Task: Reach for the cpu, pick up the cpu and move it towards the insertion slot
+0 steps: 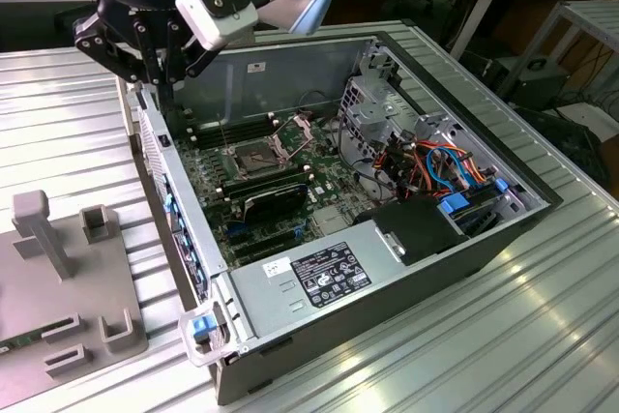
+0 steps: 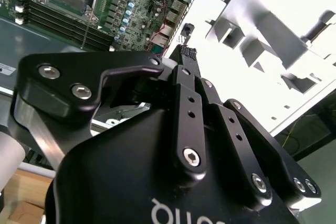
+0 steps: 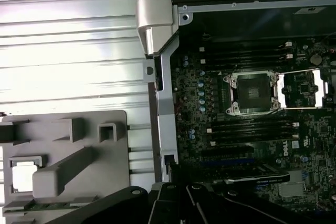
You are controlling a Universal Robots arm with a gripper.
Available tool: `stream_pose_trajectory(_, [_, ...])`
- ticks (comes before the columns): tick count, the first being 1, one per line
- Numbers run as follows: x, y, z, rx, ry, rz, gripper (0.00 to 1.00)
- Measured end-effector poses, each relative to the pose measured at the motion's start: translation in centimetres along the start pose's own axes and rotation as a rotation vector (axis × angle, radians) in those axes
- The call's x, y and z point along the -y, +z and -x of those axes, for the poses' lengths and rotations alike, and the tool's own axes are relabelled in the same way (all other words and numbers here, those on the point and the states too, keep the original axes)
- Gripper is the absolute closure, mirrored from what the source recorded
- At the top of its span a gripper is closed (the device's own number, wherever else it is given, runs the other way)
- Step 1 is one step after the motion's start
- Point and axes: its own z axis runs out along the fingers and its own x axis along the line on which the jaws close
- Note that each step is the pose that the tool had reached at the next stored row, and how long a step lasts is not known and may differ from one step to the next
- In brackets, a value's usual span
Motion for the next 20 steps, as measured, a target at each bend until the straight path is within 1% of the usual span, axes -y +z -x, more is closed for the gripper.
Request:
stream_pose_trajectory(4, [0.04, -0.01, -0.46, 0.0000, 0.000, -0.0001, 0.89])
stream_pose_trajectory(7, [0.10, -0.01, -1.09, -0.0005, 0.000, -0.0001, 0.89])
stream_pose_trajectory(11, [0.14, -0.01, -1.65, -0.0008, 0.000, -0.0001, 0.89])
stream_pose_trajectory(20, [0.21, 0.04, -2.45, -0.0057, 0.000, -0.0005, 0.89])
